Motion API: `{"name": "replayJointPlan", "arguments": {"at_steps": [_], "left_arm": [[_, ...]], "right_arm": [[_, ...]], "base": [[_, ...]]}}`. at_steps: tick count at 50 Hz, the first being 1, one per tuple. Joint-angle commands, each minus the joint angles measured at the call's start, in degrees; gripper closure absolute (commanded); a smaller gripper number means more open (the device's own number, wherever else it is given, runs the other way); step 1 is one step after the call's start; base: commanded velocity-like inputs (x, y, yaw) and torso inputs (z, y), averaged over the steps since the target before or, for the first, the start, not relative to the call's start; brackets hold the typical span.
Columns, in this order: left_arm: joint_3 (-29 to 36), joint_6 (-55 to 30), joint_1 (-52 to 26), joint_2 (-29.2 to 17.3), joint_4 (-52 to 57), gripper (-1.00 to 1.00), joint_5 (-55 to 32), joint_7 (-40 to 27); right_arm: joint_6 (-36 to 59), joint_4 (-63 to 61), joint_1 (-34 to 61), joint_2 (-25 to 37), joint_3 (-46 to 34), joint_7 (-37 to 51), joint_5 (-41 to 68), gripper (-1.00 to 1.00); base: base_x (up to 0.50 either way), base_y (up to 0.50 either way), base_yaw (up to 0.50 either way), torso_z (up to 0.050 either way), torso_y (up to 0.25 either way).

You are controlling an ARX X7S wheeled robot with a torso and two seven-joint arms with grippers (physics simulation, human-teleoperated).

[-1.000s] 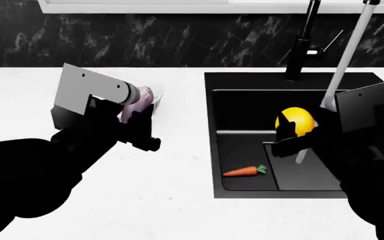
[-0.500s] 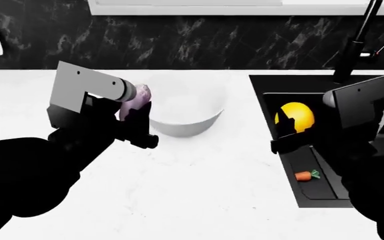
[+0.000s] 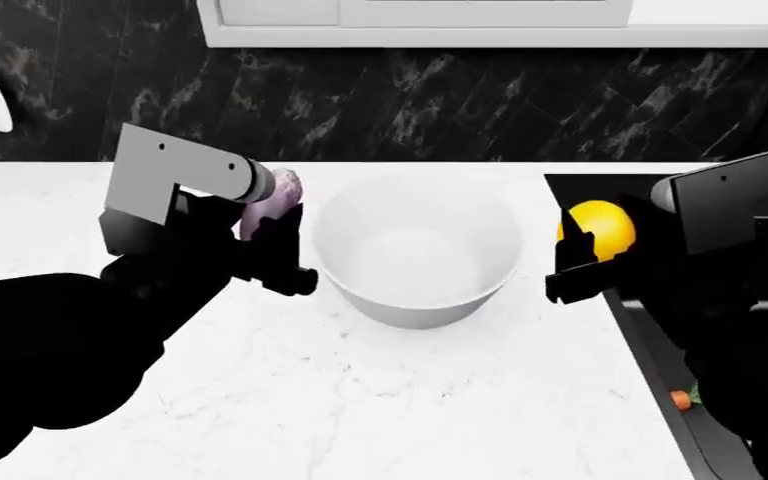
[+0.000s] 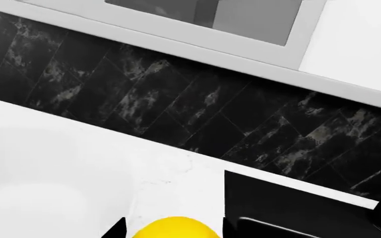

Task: Pick the eggplants and oranges from the sink and place them in one bowl. Place the carrot in the other bowl. Then turn off the sink faucet.

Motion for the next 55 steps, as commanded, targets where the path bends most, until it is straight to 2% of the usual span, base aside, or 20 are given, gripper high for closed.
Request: {"name": "replayJointPlan", "arguments": {"at_steps": [1, 7, 9, 13, 20, 26, 44, 55], "left_arm": [[0.03, -0.13, -1.87, 0.88, -1.59, 1.00, -0.34, 0.11], [0.86, -2.80, -9.62, 5.84, -8.76, 1.00, -3.27, 1.86], [2.08, -6.26, -14.06, 9.01, -15.76, 1.00, -7.73, 1.65], [2.61, -6.40, -18.87, 13.67, -20.68, 1.00, -8.10, 6.23], [8.42, -10.18, -23.08, 21.18, -28.19, 1.00, -6.95, 14.09], [12.15, -9.94, -22.24, 26.49, -33.24, 1.00, -4.65, 17.63], [16.01, -7.06, -25.88, 31.25, -48.87, 1.00, 2.25, 23.77], [17.79, -5.02, -25.25, 32.02, -52.17, 1.00, 5.11, 25.37]], "right_arm": [[1.68, -0.27, 0.85, 0.01, 1.84, 0.83, 0.38, 1.00], [3.51, -0.37, 2.93, 0.29, 2.16, 1.02, 1.46, 1.00], [4.31, -0.58, 3.62, 0.67, 1.90, 0.38, 2.23, 1.00], [5.84, -1.33, 3.68, 0.91, 3.82, 1.09, 3.67, 1.00], [9.12, -1.57, 6.08, 0.40, 5.75, 1.72, 6.72, 1.00], [8.79, -2.03, 5.20, -0.14, 6.84, 1.93, 7.52, 1.00], [10.04, -2.91, 3.54, -0.10, 8.43, 2.99, 9.38, 1.00], [8.80, -2.36, 2.05, -0.32, 8.14, 2.76, 9.11, 1.00]], "base": [[0.00, 0.00, 0.00, 0.000, 0.000], [0.00, 0.00, 0.00, 0.000, 0.000], [0.00, 0.00, 0.00, 0.000, 0.000], [0.00, 0.00, 0.00, 0.000, 0.000], [0.00, 0.00, 0.00, 0.000, 0.001], [0.00, 0.00, 0.00, 0.000, 0.000], [0.00, 0.00, 0.00, 0.001, 0.001], [0.00, 0.00, 0.00, 0.000, 0.000]]}}
